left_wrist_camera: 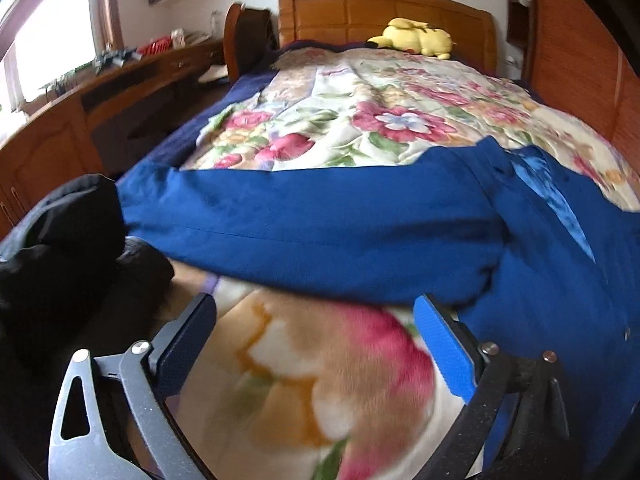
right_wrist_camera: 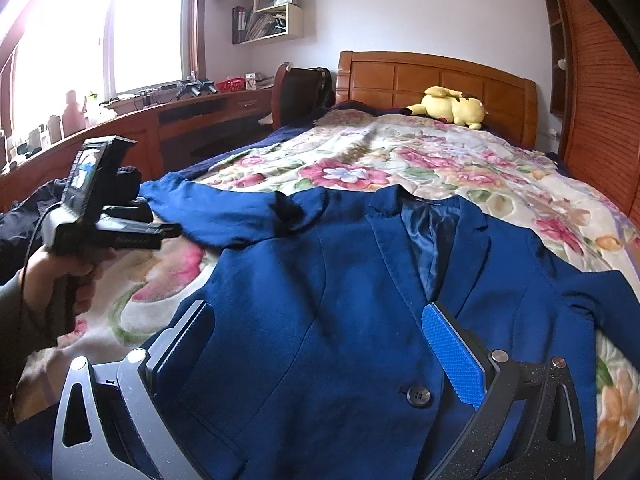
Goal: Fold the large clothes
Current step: 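Move the left tool to the jacket sleeve nearest it and grasp it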
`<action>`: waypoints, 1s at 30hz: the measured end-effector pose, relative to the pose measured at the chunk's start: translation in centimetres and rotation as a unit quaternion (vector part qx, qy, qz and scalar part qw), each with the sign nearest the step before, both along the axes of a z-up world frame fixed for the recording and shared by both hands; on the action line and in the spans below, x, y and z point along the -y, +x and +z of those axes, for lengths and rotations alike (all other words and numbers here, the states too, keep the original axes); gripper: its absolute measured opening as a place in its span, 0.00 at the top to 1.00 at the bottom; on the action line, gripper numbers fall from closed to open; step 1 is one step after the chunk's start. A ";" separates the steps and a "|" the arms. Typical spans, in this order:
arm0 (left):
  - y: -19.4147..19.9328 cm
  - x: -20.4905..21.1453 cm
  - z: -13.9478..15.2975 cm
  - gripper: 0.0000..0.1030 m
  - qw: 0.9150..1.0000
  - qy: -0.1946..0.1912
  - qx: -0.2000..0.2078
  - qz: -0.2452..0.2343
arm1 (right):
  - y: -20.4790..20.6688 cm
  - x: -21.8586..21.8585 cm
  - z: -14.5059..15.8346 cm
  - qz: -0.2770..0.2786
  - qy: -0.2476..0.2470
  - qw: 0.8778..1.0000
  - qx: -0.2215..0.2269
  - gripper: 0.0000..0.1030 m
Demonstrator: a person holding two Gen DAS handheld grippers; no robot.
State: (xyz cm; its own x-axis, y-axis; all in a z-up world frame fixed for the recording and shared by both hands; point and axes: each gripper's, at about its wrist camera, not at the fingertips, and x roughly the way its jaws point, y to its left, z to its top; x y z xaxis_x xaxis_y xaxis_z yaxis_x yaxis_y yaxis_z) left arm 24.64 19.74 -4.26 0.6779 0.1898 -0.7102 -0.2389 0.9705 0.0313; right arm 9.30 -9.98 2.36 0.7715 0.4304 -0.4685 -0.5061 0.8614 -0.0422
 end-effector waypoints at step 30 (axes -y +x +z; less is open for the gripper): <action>4.4 -1.7 -1.9 0.97 0.996 -0.088 -0.032 0.009 | 0.4 -0.7 -0.5 -0.005 0.003 1.000 -0.001 0.00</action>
State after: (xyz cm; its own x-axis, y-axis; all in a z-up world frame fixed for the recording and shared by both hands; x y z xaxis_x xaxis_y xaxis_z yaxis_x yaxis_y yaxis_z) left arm 29.02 21.41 -6.15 0.6274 0.0701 -0.7755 -0.2590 0.9580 -0.1229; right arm 9.66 -9.29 1.88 0.7748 0.4248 -0.4682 -0.4971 0.8670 -0.0359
